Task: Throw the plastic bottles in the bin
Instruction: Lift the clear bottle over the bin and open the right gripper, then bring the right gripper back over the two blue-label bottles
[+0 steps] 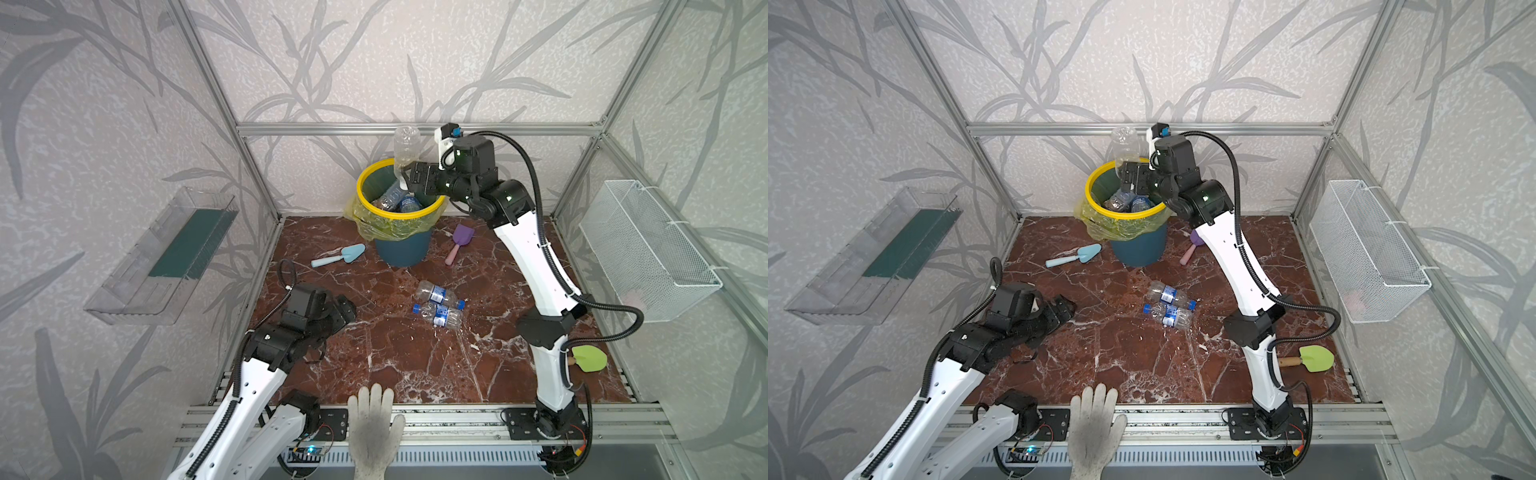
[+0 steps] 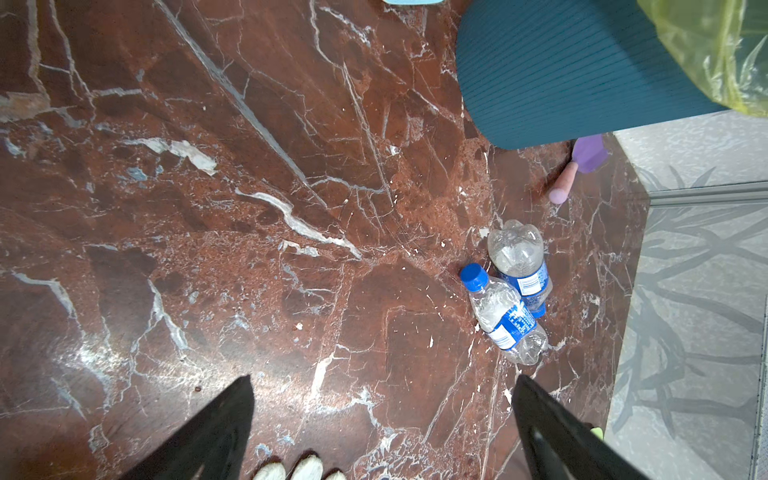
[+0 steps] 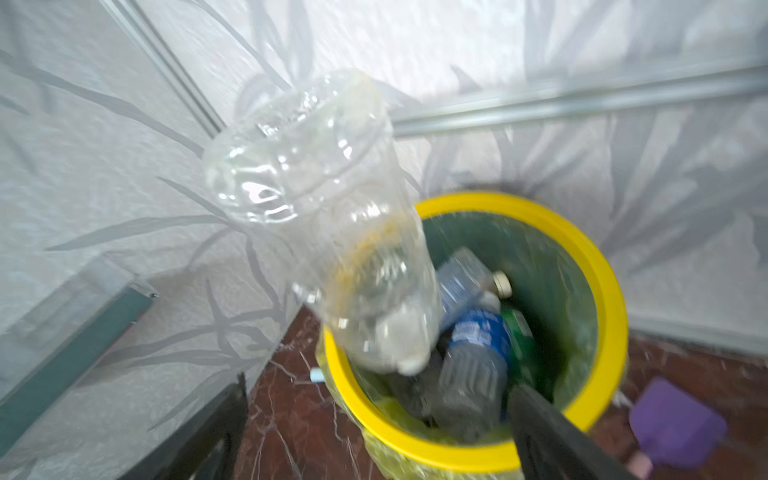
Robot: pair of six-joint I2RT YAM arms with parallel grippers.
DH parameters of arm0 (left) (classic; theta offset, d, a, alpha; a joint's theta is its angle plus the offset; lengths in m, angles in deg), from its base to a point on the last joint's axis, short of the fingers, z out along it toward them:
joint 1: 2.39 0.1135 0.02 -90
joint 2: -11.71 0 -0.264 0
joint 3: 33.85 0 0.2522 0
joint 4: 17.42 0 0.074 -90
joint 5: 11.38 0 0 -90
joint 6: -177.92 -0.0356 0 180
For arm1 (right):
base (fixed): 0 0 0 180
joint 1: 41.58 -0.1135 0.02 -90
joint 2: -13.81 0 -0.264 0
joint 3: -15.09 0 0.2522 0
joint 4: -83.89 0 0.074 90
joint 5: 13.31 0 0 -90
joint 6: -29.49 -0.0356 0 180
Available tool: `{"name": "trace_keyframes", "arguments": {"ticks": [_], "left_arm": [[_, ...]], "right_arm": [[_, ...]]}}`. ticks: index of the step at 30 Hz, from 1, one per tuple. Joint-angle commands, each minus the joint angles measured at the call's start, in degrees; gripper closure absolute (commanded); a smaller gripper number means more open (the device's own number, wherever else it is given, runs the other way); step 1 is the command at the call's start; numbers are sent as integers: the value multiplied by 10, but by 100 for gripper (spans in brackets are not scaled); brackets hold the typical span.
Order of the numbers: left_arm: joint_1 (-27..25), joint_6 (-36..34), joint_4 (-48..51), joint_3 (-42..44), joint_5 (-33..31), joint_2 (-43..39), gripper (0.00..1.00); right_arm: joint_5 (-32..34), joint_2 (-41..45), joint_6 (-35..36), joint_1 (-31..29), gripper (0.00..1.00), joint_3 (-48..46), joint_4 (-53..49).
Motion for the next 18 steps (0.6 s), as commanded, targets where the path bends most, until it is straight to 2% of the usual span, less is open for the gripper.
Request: {"name": "trace_keyframes", "arguments": {"ticks": [1, 3, 8, 14, 18], "left_arm": [[3, -10, 24, -5, -17, -13, 3], [3, -8, 19, 5, -12, -12, 3], [4, 4, 0, 37, -3, -22, 3], [4, 11, -5, 53, 5, -22, 3], [4, 13, 0, 52, 3, -27, 3]], "right_arm": [[15, 146, 12, -31, 1, -170, 48], [30, 239, 6, -32, 1, -300, 86], [56, 405, -25, -32, 1, -596, 114], [39, 512, -83, -32, 1, -835, 138], [34, 549, -96, -31, 1, -924, 167]]}}
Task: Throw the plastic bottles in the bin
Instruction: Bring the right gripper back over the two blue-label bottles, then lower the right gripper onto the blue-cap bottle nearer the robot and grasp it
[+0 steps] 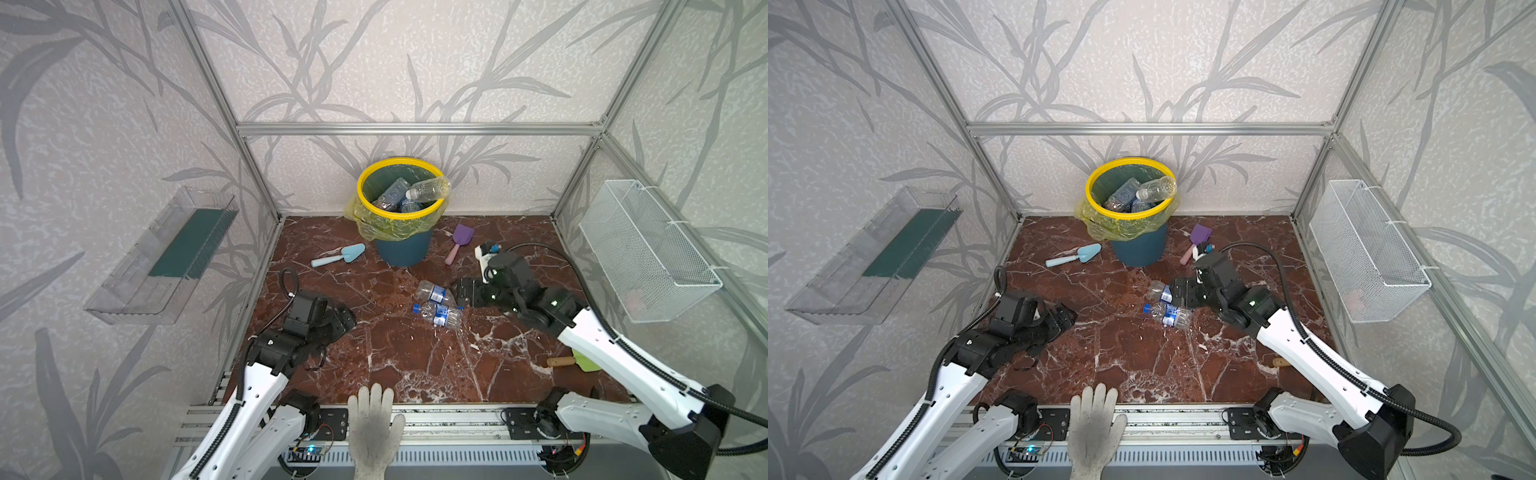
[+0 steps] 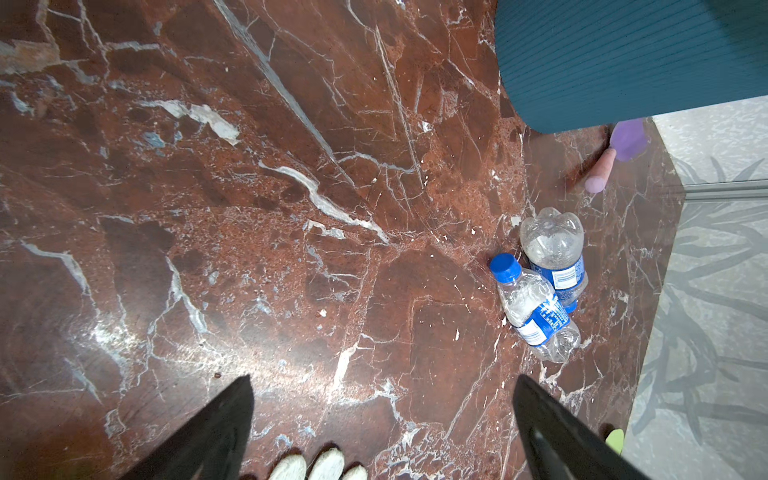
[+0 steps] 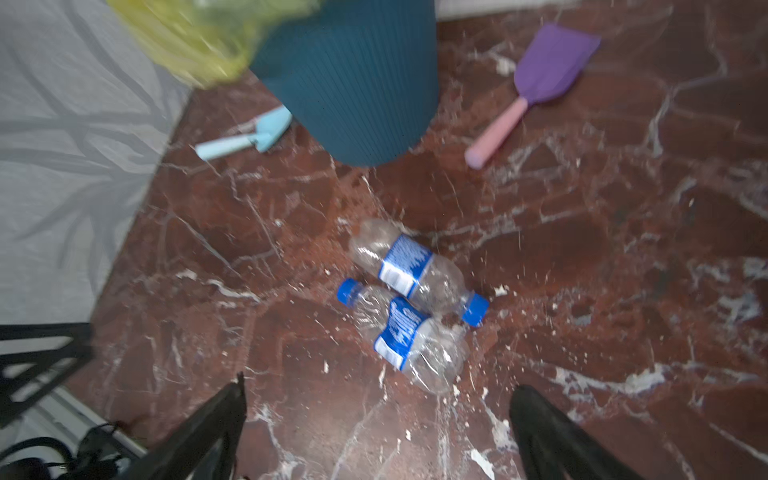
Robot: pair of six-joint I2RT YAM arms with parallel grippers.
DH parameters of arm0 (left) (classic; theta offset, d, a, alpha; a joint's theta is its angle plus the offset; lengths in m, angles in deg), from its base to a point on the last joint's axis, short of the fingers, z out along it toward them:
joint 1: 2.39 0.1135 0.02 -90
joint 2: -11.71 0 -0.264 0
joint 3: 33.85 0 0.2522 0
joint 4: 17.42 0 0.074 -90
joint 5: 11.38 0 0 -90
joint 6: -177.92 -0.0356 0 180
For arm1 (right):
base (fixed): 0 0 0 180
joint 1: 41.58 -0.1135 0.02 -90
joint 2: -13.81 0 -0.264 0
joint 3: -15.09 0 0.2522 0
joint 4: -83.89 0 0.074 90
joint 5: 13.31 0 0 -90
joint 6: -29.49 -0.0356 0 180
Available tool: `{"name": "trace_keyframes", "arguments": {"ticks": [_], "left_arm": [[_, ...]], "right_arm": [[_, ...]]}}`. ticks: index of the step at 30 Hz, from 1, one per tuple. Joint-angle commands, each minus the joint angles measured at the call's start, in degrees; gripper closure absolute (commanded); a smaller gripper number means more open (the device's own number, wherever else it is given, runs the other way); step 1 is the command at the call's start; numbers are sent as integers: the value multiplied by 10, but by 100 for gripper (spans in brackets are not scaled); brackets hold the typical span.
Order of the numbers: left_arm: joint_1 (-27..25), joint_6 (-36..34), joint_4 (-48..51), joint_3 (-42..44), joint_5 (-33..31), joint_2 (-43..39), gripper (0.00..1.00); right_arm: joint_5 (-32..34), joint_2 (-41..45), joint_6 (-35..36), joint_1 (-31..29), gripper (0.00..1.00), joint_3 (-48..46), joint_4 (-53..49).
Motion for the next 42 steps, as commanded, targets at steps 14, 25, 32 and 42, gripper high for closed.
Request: {"name": "trace_keyframes", "arguments": {"ticks": [14, 25, 32, 42], "left_arm": [[3, 10, 4, 5, -5, -8, 3], [3, 11, 0, 9, -4, -4, 3], [3, 11, -4, 13, -2, -1, 3], [4, 12, -8, 17, 0, -1, 3]], "right_arm": [[-76, 0, -1, 57, 1, -81, 86], [-98, -57, 56, 69, 13, -64, 83], [-119, -102, 74, 68, 16, -55, 87], [-144, -205, 150, 49, 14, 3, 80]]}}
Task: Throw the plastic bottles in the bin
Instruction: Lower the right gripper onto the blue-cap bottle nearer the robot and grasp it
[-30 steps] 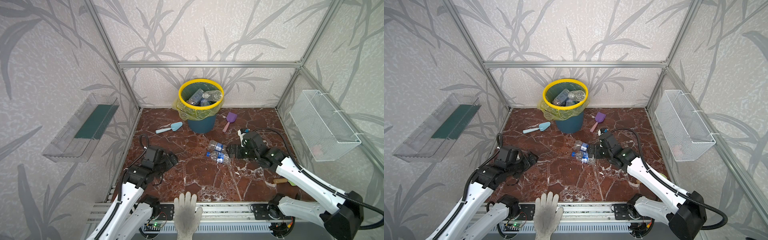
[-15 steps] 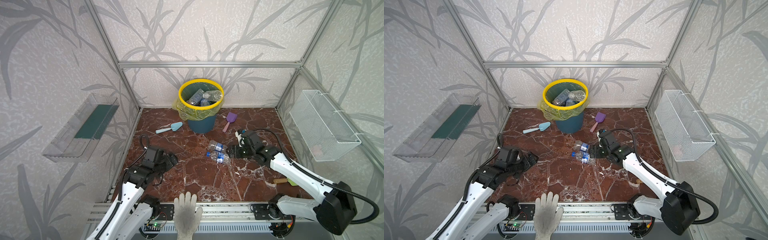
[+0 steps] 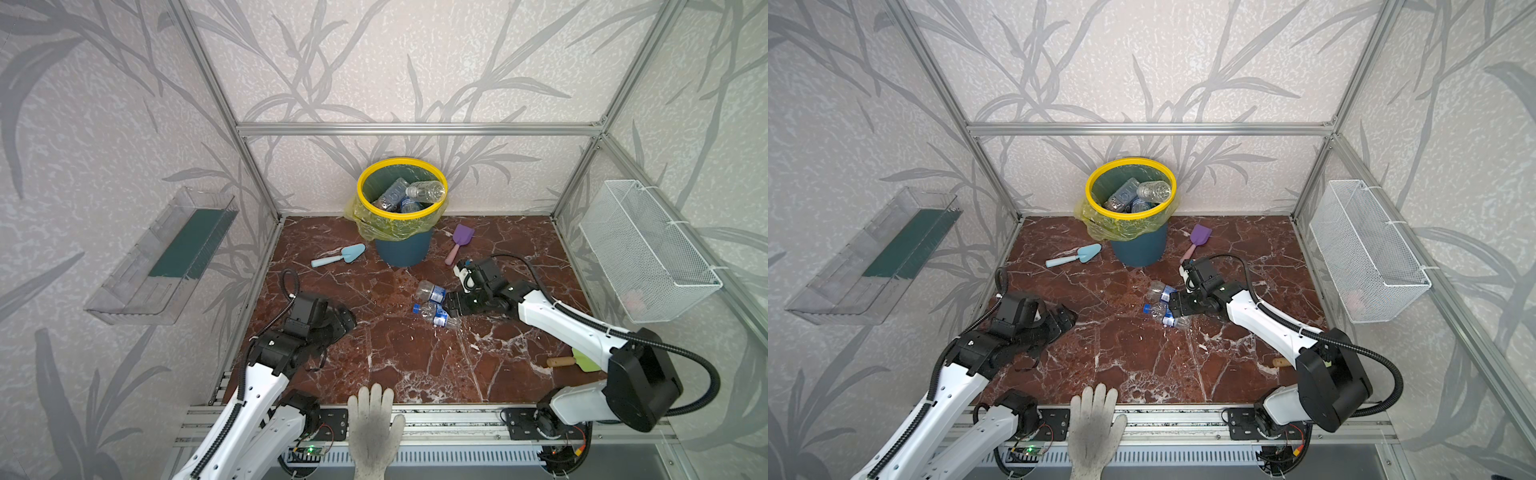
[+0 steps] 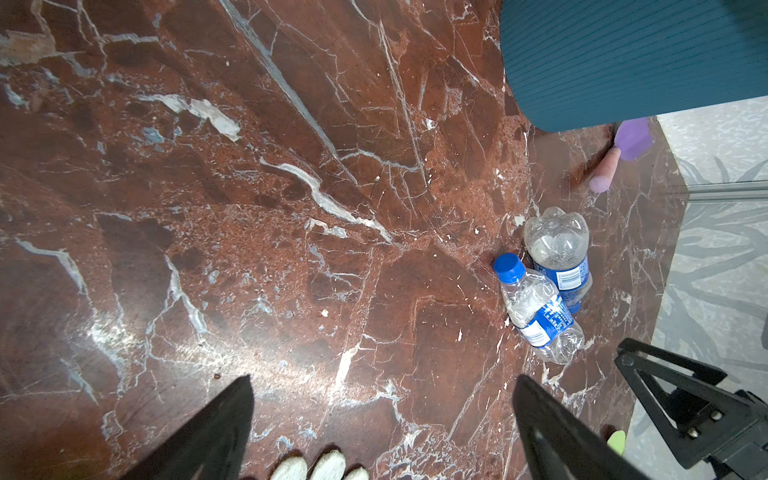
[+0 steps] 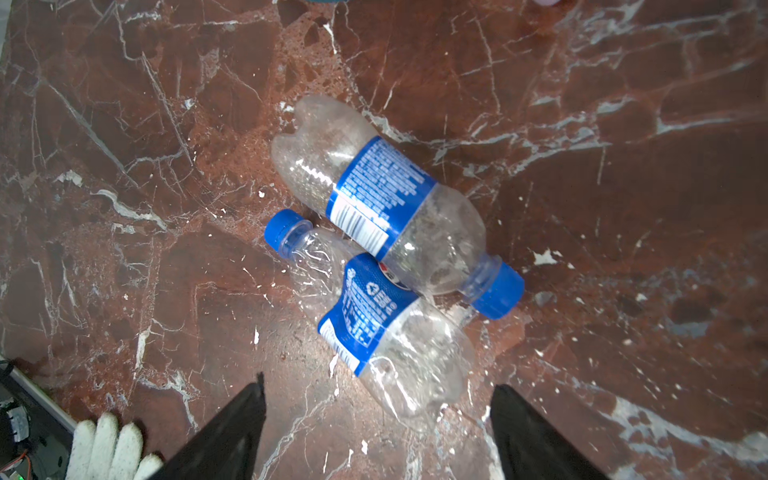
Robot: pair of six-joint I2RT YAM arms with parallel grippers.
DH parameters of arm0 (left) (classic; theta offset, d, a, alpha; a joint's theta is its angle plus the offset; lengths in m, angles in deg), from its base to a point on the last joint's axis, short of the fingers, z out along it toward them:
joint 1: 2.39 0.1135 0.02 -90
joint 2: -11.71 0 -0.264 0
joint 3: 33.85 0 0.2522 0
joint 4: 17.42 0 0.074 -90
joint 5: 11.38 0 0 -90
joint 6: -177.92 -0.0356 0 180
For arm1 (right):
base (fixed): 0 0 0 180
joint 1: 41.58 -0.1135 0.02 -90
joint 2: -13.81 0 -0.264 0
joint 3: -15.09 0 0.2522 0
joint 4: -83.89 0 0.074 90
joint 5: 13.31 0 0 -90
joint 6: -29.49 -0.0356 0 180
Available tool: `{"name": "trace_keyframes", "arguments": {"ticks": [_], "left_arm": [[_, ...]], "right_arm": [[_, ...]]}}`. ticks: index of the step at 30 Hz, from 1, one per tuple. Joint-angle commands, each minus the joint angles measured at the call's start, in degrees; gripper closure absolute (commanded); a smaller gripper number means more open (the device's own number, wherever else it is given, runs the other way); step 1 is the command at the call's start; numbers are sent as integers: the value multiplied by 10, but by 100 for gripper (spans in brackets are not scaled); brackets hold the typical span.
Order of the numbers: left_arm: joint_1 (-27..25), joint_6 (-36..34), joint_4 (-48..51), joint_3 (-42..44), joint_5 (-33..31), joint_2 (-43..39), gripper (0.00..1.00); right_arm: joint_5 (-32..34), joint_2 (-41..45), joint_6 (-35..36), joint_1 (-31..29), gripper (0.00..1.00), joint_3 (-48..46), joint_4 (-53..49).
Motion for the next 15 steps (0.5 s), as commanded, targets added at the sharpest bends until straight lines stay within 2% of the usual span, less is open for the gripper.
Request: {"name": "trace_keyframes", "arguments": {"ticks": [1, 15], "left_arm": [[3, 9, 0, 7, -1, -1, 3], [3, 10, -4, 6, 3, 1, 3]], "right_arm": [[-10, -31, 45, -8, 14, 34, -7], [3, -139, 100, -38, 12, 80, -68]]}}
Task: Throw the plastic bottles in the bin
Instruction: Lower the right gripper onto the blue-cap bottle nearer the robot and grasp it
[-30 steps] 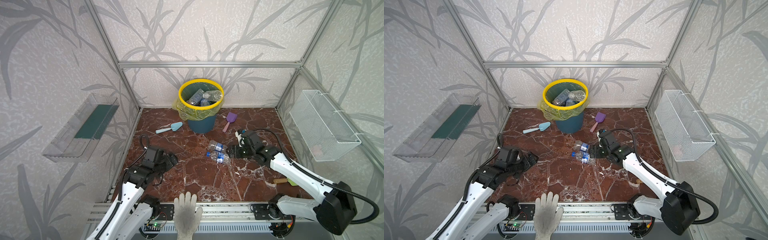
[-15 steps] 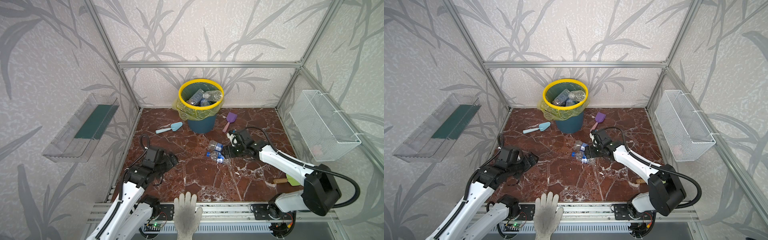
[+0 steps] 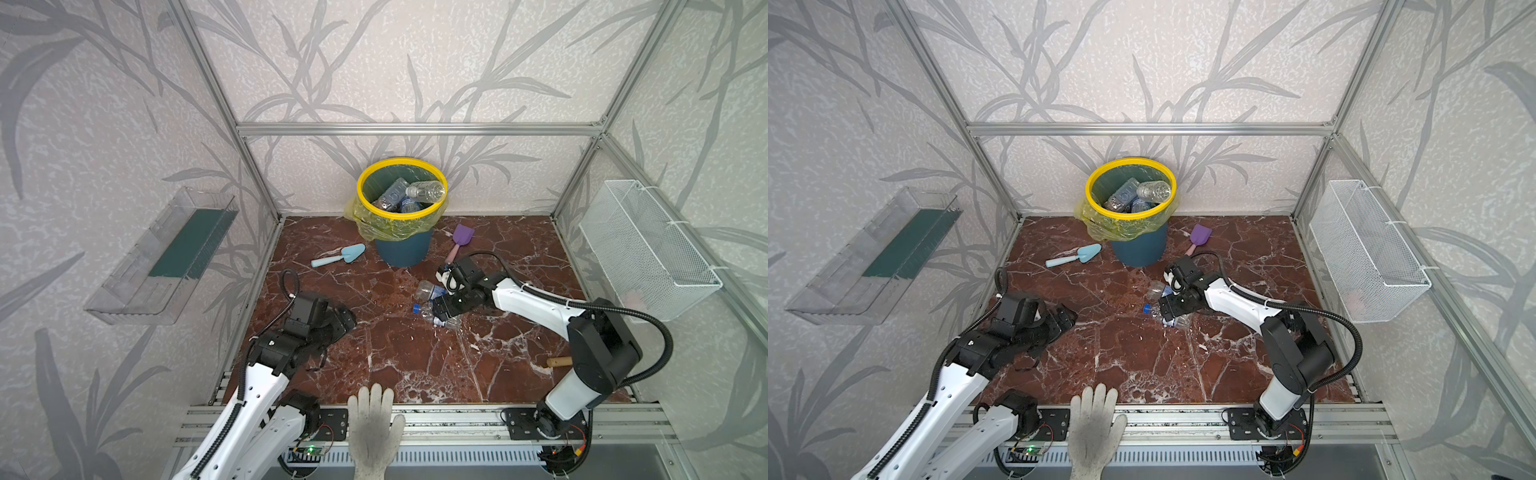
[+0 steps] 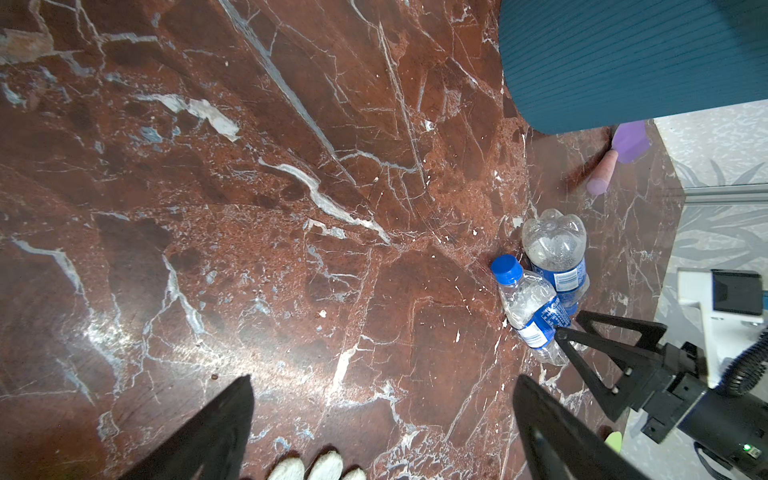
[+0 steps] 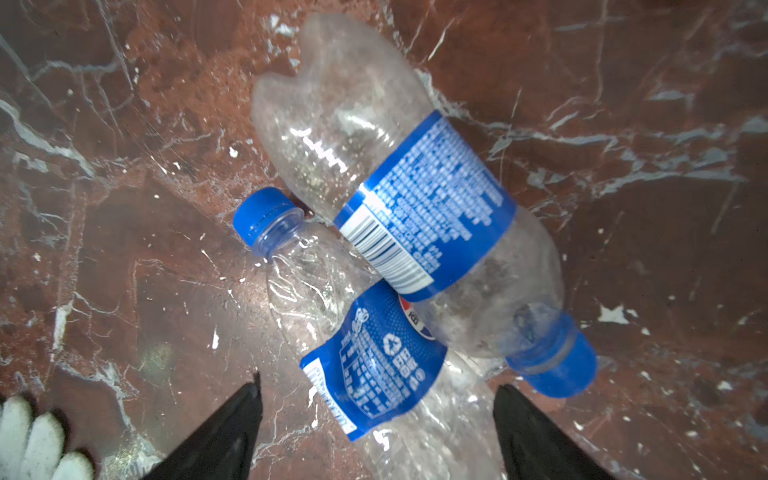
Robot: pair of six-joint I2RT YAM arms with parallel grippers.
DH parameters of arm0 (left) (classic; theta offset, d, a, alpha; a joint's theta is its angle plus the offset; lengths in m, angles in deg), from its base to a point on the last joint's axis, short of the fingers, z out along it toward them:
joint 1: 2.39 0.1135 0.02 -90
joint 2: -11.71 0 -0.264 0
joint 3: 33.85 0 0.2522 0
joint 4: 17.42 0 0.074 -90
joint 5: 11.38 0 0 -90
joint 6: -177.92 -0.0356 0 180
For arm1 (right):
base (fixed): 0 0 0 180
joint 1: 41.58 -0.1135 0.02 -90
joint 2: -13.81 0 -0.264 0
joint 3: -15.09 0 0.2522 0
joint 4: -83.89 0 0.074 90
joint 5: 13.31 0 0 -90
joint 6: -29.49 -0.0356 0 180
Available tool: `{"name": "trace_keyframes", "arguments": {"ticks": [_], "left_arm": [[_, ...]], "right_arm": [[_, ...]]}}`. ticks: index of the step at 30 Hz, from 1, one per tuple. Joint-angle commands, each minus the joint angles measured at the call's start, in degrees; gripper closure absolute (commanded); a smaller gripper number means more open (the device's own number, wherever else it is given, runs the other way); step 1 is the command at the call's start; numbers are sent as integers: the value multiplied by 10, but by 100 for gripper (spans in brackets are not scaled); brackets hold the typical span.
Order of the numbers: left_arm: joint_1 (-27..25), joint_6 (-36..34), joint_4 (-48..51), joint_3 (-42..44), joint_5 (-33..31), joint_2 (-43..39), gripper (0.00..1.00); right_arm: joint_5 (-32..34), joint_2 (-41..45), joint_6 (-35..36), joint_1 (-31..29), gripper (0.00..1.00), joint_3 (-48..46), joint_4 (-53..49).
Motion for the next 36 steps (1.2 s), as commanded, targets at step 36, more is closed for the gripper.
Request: {"name": "trace_keyframes", "arguments": {"ticks": [36], "left_arm": [[3, 5, 10, 10, -5, -14, 3]], "right_arm": [[96, -88, -105, -138, 34, 69, -80]]}}
